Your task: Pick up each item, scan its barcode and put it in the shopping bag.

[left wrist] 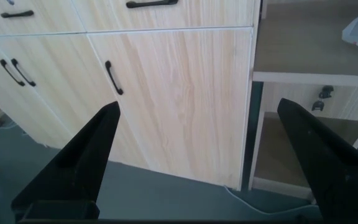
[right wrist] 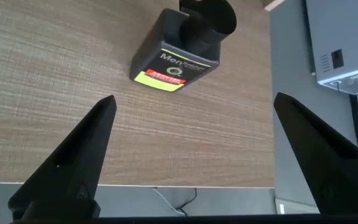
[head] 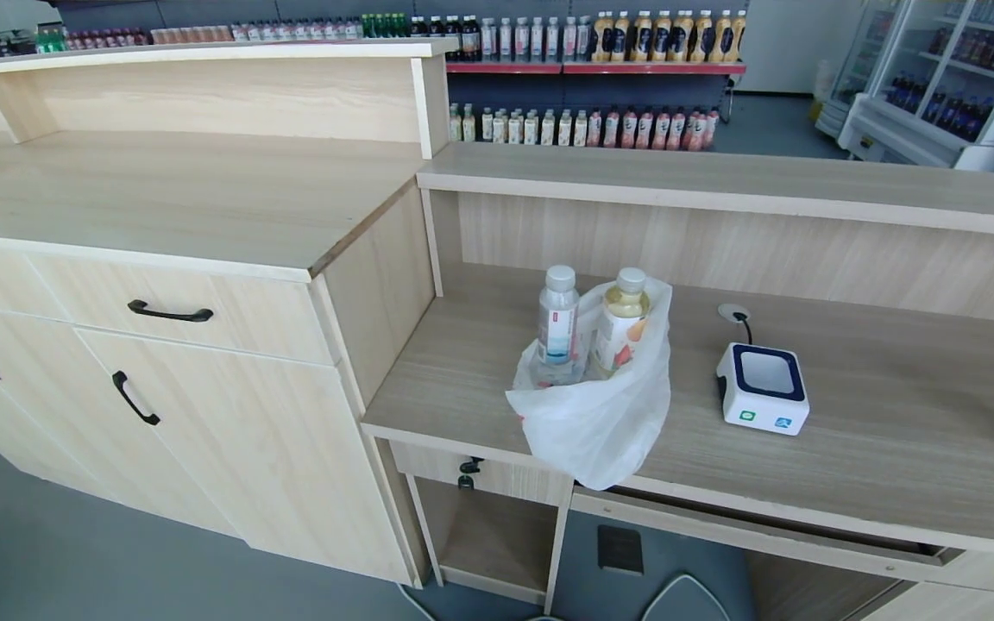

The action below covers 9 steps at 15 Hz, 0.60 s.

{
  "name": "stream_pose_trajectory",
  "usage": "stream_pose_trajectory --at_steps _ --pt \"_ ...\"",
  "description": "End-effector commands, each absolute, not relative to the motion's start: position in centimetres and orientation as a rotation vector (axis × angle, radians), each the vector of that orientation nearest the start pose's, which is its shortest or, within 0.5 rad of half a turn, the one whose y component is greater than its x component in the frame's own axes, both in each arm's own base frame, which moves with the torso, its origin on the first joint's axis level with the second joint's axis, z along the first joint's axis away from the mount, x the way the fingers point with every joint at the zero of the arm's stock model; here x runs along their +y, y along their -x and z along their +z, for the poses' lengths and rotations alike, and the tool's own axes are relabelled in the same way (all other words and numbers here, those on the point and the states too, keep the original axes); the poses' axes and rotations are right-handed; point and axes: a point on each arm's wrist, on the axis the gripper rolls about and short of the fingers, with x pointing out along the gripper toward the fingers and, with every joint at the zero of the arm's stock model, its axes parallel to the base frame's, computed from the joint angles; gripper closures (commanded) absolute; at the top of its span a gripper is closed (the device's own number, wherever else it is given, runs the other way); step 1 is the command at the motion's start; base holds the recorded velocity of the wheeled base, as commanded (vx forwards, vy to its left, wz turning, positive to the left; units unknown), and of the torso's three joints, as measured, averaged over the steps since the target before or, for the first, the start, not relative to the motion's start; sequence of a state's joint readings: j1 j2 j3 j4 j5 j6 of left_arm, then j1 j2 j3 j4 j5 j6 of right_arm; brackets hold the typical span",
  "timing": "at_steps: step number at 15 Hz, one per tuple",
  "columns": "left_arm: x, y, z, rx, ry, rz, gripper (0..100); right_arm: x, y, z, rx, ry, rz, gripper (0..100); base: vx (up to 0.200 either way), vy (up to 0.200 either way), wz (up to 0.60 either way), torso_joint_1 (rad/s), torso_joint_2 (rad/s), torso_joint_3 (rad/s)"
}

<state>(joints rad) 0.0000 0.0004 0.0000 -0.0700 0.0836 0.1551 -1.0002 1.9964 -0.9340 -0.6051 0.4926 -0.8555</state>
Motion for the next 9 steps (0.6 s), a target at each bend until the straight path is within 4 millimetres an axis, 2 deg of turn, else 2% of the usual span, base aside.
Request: stream_pose_trajectory --at_steps 1,3,9 --pt "0.2 2.3 8.3 -0.064 -0.152 0.090 0 -31.1 -21.2 10.2 0.536 0.533 -0.307 0 0.000 0.000 0.00 0.000 0.00 0.000" --pt "0.2 2.3 8.3 -0.064 -0.152 0.090 0 -32.3 -22.0 9.9 0.527 0.548 -0.313 0 0.000 0.000 0.00 0.000 0.00 0.000" --pt "0.2 2.3 8.3 -0.064 -0.152 0.090 0 -33.3 -22.7 8.9 0.526 0.532 -0.312 0 0.000 0.000 0.00 0.000 0.00 0.000"
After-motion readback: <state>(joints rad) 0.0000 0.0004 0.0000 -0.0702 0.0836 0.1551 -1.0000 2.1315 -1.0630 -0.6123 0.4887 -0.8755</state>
